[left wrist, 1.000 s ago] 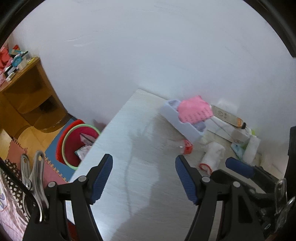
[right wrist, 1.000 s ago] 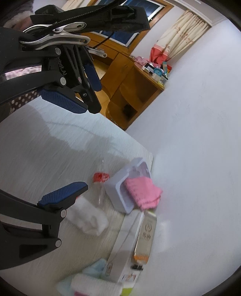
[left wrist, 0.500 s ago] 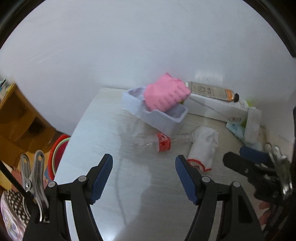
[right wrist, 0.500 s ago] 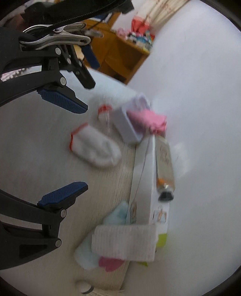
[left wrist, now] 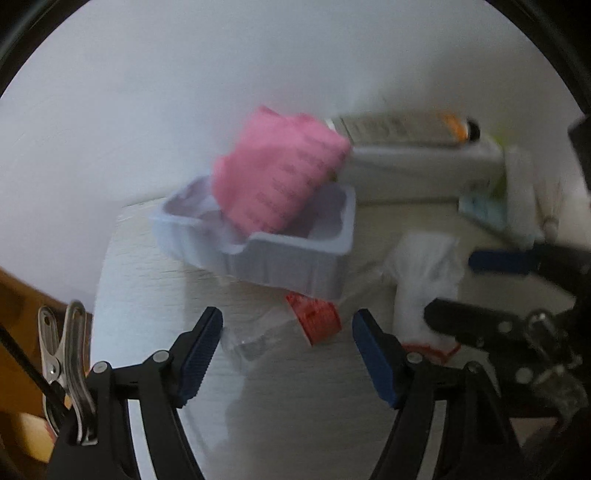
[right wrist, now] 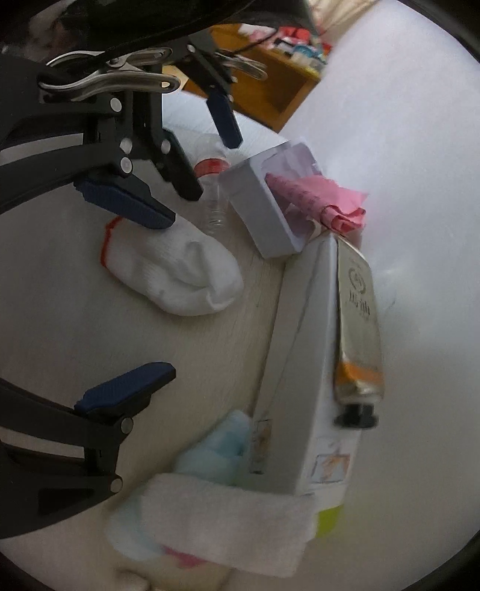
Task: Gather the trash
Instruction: 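Grasp the clear red-label bottle with the left gripper while the right gripper grasps the white sock, then carry the bottle and the sock toward the red bucket with both grippers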
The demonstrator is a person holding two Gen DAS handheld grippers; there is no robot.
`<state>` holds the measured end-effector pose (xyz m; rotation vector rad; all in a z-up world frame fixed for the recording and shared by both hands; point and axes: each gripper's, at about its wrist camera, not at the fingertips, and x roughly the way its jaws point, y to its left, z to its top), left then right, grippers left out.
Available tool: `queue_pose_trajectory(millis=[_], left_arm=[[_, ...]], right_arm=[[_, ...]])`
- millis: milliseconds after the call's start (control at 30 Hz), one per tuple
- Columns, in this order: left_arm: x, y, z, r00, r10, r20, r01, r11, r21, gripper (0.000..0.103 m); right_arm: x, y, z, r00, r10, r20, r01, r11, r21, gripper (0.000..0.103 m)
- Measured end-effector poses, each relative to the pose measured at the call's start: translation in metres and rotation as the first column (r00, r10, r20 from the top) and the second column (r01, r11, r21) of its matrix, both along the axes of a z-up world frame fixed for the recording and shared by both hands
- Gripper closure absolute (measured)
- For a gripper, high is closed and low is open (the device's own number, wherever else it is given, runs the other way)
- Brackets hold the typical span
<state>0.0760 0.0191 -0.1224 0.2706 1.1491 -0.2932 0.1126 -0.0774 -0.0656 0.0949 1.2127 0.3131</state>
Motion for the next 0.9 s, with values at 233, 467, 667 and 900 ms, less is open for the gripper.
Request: queue_pose_trajectory(millis=[233, 467, 667, 900], left_arm=[[0.0, 0.001, -0.003, 0.999, -0.021, -0.034, 0.019, 0.998, -0.064, 0.056], [-0.024, -0.009, 0.01, 0.994, -0.07, -0.083, 0.06, 0.991, -0.12, 0.072], [-0.041, 0.004, 0.031, 0.995, -0.04, -0.087, 0.023, 0.982, -0.186, 0.073], [-0.062, 0.021, 0.061, 0.999, 0.03, -0.043, -0.039, 0.976, -0.216, 0.072]], right_arm=[[0.001, 0.013, 0.001, 0.999, 0.033, 0.041, -0.029, 0.997, -0.072, 0.068], [-0.001, 0.01, 0.01, 0.999, 0.019, 0.033, -0.018, 0.999, -0.029, 0.086], [-0.01, -0.012, 0.031, 0.998, -0.011, 0.056, 0.008, 0.999, 0.05, 0.086], [-0.036, -0.015, 0.06, 0.991, -0.018, 0.133, 0.007, 0.997, 0.083, 0.086]])
